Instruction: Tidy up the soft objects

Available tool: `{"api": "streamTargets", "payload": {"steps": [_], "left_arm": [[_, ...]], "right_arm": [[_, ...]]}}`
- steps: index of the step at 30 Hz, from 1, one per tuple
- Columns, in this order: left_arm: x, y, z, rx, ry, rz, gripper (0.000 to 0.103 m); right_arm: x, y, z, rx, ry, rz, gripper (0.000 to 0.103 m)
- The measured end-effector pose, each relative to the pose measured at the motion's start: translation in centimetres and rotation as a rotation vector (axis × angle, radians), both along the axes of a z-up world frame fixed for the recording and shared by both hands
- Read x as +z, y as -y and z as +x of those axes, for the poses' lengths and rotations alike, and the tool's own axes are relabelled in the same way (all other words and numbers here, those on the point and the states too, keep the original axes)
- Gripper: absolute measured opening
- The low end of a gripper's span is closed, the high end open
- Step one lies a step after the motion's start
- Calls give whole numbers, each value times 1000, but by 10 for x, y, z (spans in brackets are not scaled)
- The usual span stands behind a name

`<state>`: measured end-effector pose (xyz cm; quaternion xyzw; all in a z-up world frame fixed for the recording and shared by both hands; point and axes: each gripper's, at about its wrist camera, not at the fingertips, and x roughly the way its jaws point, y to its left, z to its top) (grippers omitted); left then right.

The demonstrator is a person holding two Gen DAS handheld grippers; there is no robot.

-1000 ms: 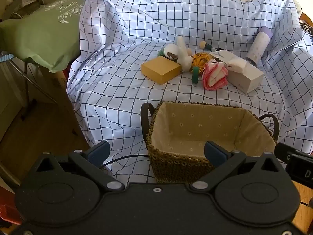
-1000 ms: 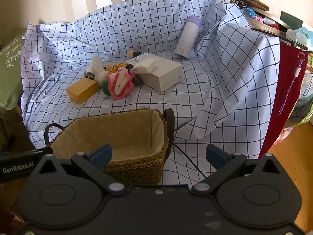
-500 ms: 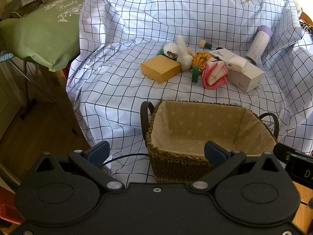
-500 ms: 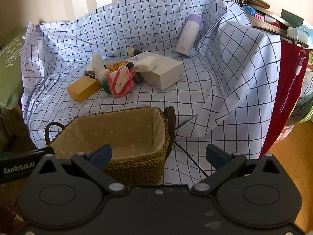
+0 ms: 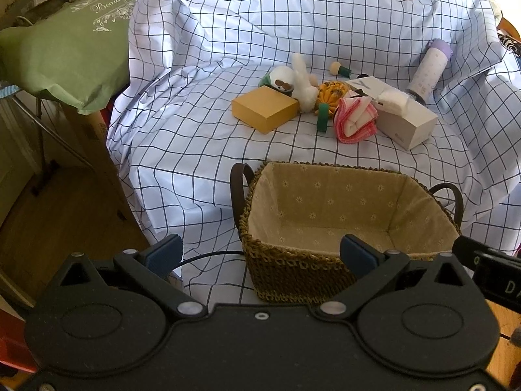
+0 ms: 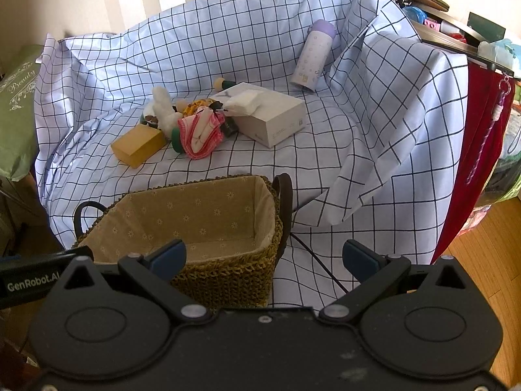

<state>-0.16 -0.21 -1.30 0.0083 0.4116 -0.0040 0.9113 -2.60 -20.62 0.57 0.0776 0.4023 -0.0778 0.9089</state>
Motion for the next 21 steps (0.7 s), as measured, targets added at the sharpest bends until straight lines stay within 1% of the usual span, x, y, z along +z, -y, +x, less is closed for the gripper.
{"api": "streamTargets", "payload": {"steps": [11, 16, 21], "left_arm": [[0, -1, 0, -5, -10, -22, 100], [2, -5, -1, -4, 16, -61, 99], [5, -9, 0, 23, 59, -89, 99]], "right_arm": [[-1, 2, 2, -9, -9, 10, 103], [0, 6, 3, -22, -6, 13, 103], [-2, 13, 8, -53, 2, 13, 103]]}}
